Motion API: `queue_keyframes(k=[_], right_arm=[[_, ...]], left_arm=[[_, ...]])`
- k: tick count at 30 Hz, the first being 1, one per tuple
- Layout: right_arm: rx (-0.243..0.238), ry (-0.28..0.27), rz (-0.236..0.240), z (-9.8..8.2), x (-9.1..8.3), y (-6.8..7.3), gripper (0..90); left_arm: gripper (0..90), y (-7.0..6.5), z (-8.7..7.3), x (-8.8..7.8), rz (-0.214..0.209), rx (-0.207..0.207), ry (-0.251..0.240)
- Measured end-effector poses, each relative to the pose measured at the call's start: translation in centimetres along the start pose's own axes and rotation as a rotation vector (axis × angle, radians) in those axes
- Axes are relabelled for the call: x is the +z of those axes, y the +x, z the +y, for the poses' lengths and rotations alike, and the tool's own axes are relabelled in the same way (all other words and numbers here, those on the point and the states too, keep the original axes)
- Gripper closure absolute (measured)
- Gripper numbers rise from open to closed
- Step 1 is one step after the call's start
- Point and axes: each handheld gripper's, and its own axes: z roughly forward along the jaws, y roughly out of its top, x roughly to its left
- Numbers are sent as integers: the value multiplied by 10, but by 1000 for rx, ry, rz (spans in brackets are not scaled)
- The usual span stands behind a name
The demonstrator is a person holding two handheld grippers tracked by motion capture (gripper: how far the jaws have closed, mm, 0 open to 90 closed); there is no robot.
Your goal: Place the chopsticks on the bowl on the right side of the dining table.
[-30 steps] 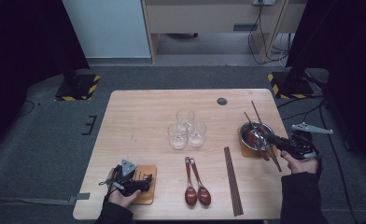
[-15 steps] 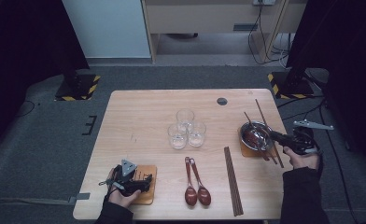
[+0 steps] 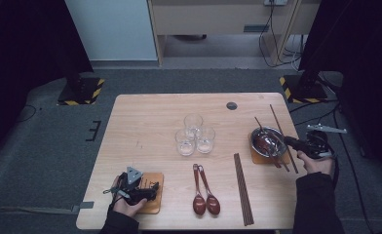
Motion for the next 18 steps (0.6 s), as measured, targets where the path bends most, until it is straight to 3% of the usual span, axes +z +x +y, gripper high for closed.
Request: queue_keyframes(k=[18], right_arm=[[0, 52, -28, -1, 27, -8, 851]], left_arm=[[5, 0, 0, 0, -1, -1, 0]])
